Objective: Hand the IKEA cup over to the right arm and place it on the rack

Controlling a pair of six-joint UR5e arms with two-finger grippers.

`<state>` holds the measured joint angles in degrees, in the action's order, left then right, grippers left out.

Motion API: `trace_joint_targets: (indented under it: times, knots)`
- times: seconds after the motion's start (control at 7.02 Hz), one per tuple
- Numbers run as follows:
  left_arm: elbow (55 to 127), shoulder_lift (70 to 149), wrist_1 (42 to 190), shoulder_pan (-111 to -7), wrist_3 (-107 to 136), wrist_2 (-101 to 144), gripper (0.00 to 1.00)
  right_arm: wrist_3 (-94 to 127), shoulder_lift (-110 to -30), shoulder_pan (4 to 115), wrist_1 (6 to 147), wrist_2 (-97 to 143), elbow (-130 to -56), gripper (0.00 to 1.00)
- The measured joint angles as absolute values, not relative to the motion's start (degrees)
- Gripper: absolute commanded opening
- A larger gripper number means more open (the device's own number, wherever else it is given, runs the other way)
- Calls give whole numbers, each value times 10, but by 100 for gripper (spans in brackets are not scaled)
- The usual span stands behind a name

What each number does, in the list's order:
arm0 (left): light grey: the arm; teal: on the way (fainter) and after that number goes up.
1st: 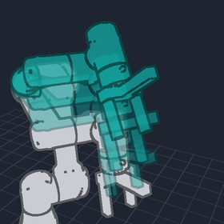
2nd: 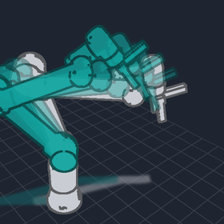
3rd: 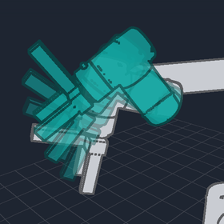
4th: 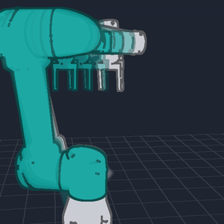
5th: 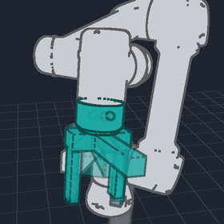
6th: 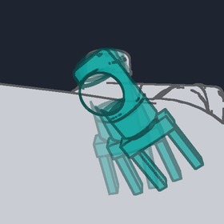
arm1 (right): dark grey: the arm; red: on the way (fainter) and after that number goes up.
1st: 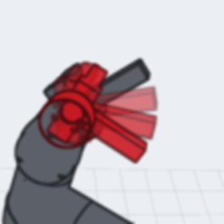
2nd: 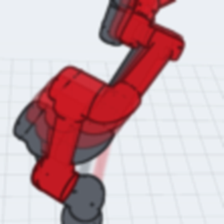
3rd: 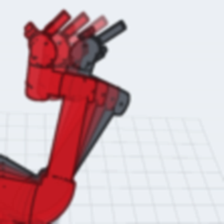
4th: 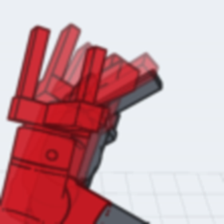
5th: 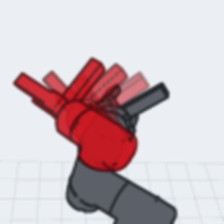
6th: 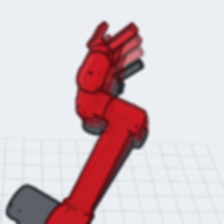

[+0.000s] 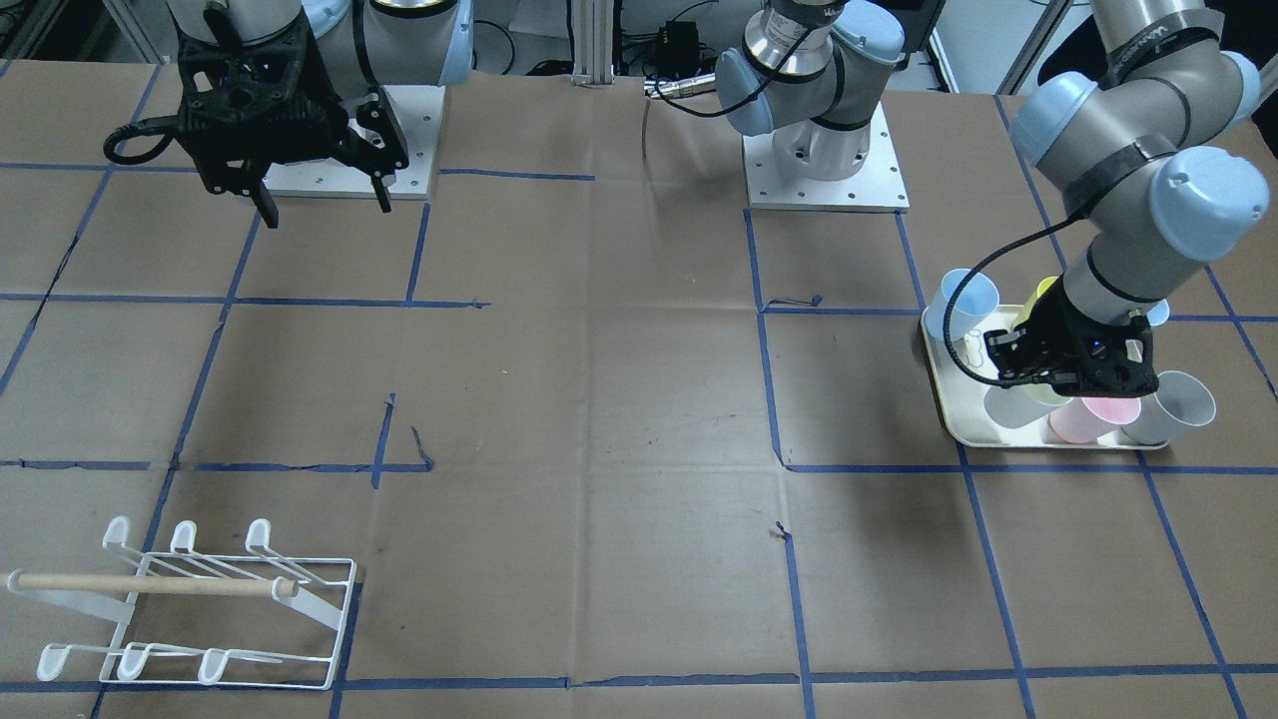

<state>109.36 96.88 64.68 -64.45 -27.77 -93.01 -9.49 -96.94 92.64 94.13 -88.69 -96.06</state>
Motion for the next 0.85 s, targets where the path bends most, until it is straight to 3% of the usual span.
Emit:
trace_joint_targets:
  times: [0.43,0.85]
  knots:
    - [944,967,787,-665,-273,-879,0,-95,-969,926,941,-887,-961,100]
    - [894,967,779,-694,-282,-768,0,-95,-969,927,941,-887,-961,100]
